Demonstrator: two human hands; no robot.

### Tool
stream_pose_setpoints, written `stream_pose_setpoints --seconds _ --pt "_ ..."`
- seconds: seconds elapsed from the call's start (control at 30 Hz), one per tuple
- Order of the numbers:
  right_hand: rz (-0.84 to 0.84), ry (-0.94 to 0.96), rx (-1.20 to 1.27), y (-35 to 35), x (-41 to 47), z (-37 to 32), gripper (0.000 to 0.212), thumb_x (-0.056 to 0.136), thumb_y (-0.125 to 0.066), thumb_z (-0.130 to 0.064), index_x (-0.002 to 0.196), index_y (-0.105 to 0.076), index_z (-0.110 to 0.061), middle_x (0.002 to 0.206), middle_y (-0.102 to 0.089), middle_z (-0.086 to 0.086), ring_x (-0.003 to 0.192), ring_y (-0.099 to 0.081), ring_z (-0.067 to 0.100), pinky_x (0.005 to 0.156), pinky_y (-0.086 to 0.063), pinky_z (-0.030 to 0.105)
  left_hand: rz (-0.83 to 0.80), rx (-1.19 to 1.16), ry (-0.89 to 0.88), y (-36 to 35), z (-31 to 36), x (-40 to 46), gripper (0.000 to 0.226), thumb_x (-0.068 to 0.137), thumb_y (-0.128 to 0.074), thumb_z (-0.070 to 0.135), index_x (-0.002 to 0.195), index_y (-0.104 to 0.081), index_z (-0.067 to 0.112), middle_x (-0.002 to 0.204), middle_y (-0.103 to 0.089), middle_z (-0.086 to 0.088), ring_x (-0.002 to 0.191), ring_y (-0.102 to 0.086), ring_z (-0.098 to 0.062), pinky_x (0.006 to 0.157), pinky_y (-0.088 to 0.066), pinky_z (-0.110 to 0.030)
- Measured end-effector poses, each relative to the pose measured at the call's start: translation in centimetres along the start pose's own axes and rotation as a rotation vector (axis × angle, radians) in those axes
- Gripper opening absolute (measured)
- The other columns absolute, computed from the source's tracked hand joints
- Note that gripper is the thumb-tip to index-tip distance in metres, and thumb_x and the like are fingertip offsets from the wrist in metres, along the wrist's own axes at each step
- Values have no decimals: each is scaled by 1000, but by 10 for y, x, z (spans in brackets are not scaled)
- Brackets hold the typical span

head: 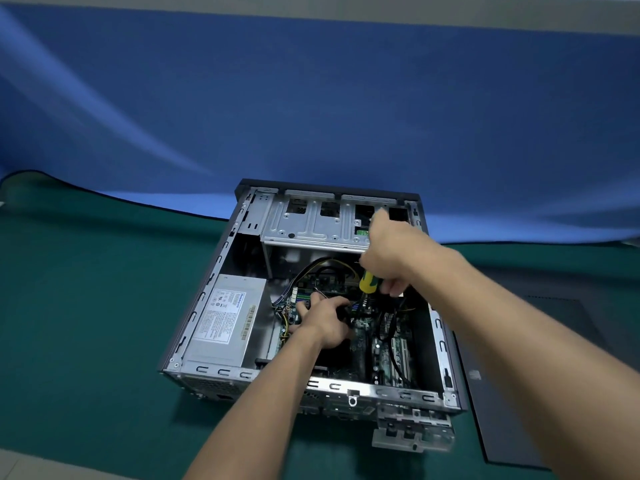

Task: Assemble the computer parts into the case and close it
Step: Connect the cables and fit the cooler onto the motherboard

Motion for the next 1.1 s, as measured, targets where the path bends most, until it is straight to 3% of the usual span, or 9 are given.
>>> stream_pose_setpoints --seconds 0.13,0.23,0.37,0.53,0.67,0.8,0.9,1.03,1.1 --pt "99 -51 -138 7 0 10 21 95 -51 -21 113 -51 -10 111 -61 11 90 -57 28 67 -43 32 27 6 1 -1 -1 2 50 86 -65 19 129 -50 38 134 -28 -7 131 -13 -36 111 -22 -50" --pt "-100 -70 99 7 3 15 24 95 -53 -22 108 -37 -9 95 -62 14 69 -64 28 64 -54 35 22 0 6 -1 -1 3 46 84 -68 21 125 -53 37 131 -30 -6 128 -15 -35 111 -23 -49" --pt "171 -20 -79 5 4 18 9 96 -48 -17 97 -52 -10 98 -60 12 75 -49 26 65 -41 29 30 -12 3 0 -1 3 49 81 -72 25 124 -54 37 127 -31 -5 126 -17 -32 111 -24 -48" --pt "-59 -43 163 -1 7 13 12 92 -50 -11 96 -40 -5 83 -69 14 62 -67 25 60 -54 28 39 -16 3 -1 -1 4 44 85 -66 18 123 -54 38 125 -31 -4 125 -18 -31 110 -25 -47" --pt "205 -22 19 -4 4 15 11 95 -52 -17 89 -48 -9 82 -59 7 69 -52 26 48 -36 26 35 -20 3 0 -1 3 46 85 -66 17 125 -53 38 124 -31 -4 125 -18 -31 110 -24 -49" --pt "55 -3 141 -5 5 11 15 93 -50 -16 104 -41 -12 97 -63 12 77 -64 30 64 -51 31 29 -17 6 0 -1 3 48 85 -67 20 126 -52 38 126 -31 -4 125 -18 -31 109 -25 -50" --pt "245 9 -76 -1 2 13 11 96 -50 -17 101 -54 -9 93 -60 9 77 -53 28 56 -39 27 46 -11 1 0 -1 3 48 83 -68 21 126 -53 38 125 -32 -4 124 -19 -31 109 -25 -49" --pt "21 8 90 1 5 18 20 93 -51 -20 104 -37 -12 105 -57 11 75 -59 29 65 -50 34 38 -15 5 0 -1 3 42 84 -69 22 121 -56 37 123 -32 -4 123 -19 -30 108 -26 -47" --pt "52 18 38 0 3 20 10 94 -50 -15 96 -41 -11 104 -62 12 72 -56 27 63 -47 32 36 -20 2 0 -1 3 43 81 -72 26 120 -56 36 119 -31 -3 123 -19 -30 109 -26 -47"
Point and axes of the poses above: each hand's wrist, its own x-axis towards the middle knuckle, its own y-axis out of the back of the hand, z = x × y, the point moved 4 cm from there along x, towards the middle knuckle
